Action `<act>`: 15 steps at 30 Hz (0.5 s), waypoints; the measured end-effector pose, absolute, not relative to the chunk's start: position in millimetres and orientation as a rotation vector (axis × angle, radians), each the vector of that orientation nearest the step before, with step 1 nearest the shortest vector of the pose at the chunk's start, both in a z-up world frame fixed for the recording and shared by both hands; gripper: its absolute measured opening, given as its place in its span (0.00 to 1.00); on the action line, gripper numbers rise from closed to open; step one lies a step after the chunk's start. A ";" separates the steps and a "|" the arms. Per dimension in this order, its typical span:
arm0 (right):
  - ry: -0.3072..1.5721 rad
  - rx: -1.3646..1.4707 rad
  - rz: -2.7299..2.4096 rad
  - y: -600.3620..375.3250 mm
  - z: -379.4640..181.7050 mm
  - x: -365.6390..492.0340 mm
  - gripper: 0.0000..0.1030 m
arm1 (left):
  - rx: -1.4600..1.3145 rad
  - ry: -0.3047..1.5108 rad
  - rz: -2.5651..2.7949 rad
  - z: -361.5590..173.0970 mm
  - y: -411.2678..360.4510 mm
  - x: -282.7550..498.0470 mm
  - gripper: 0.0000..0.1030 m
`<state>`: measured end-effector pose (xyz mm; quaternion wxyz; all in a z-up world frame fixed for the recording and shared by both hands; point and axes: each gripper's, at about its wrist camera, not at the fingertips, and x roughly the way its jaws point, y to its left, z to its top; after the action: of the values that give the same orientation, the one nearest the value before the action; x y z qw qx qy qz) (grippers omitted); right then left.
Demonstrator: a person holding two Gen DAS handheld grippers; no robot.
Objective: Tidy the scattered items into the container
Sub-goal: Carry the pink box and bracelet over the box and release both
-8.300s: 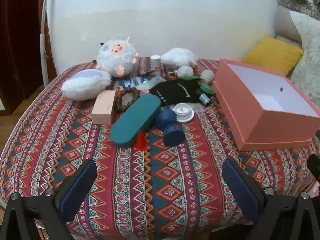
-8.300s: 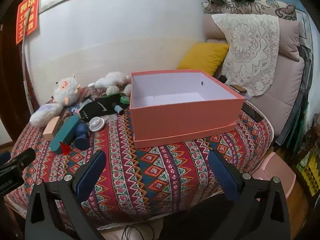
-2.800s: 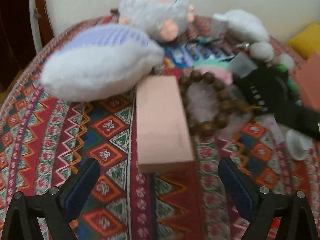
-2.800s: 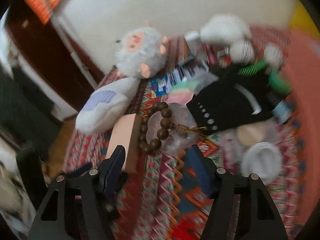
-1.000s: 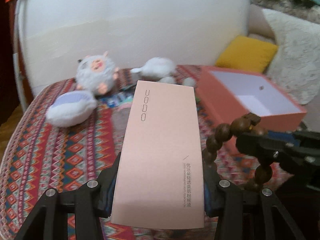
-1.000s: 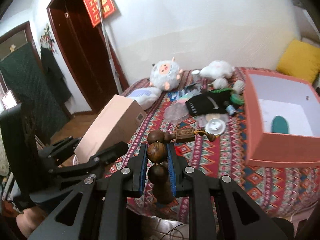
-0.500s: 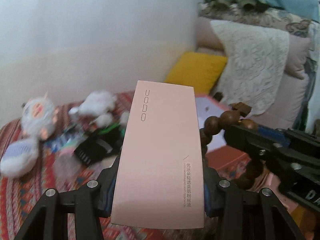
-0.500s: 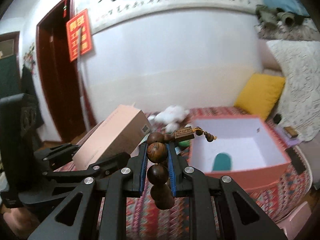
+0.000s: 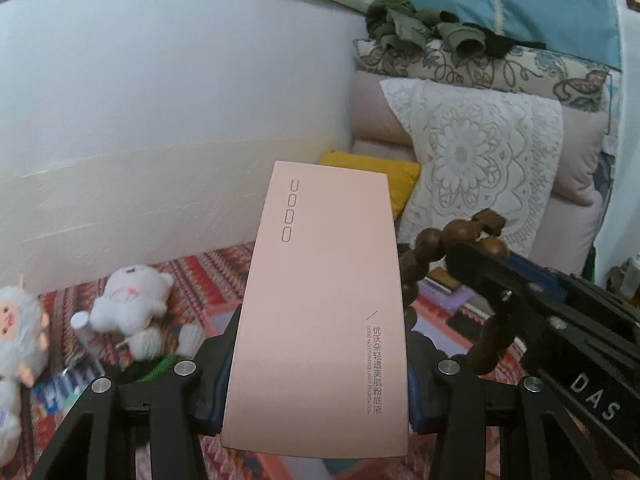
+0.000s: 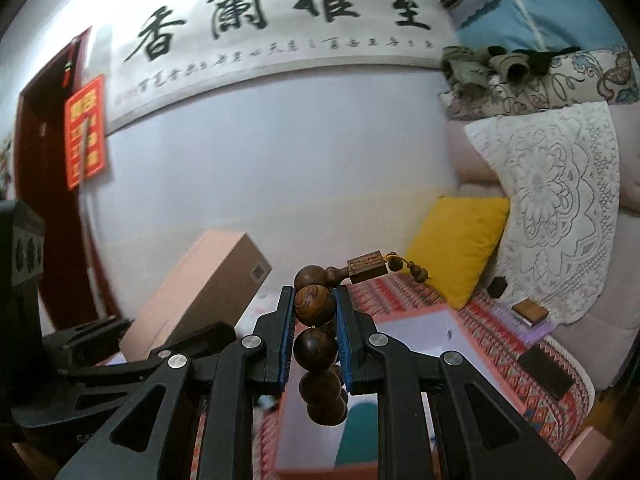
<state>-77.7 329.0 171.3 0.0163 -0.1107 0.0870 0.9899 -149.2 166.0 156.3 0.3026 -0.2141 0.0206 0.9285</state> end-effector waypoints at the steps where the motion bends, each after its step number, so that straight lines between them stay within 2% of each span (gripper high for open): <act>1: 0.281 -0.348 3.056 335.1 170.5 -90.7 0.19 | -0.586 0.054 2.463 153.5 170.5 -161.6 0.52; 6: 0.394 -0.426 2.983 367.1 152.6 -157.1 0.19 | -0.730 0.055 2.437 121.4 191.0 -220.1 0.52; 11: 0.402 -0.634 2.887 381.7 112.9 -209.5 0.23 | -0.948 0.078 2.386 50.2 206.2 -263.3 0.53; 12: 0.408 -0.690 2.877 382.8 106.0 -219.1 0.31 | -0.991 0.060 2.375 39.1 205.7 -269.7 0.54; 13: 0.391 -0.677 2.864 379.8 104.9 -218.8 0.61 | -1.037 0.029 2.365 28.3 203.7 -276.7 0.62; 14: 0.374 -0.664 2.852 376.8 103.9 -218.5 0.77 | -1.063 0.013 2.366 21.6 203.0 -280.7 0.70; 15: 0.356 -0.650 2.839 373.8 103.0 -218.1 0.95 | -1.074 0.003 2.379 17.6 200.2 -283.1 0.81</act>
<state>-218.1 373.8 103.0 0.1035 -0.2204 0.1207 0.9623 -283.1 200.2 17.6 0.2626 -0.3969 0.0009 0.8795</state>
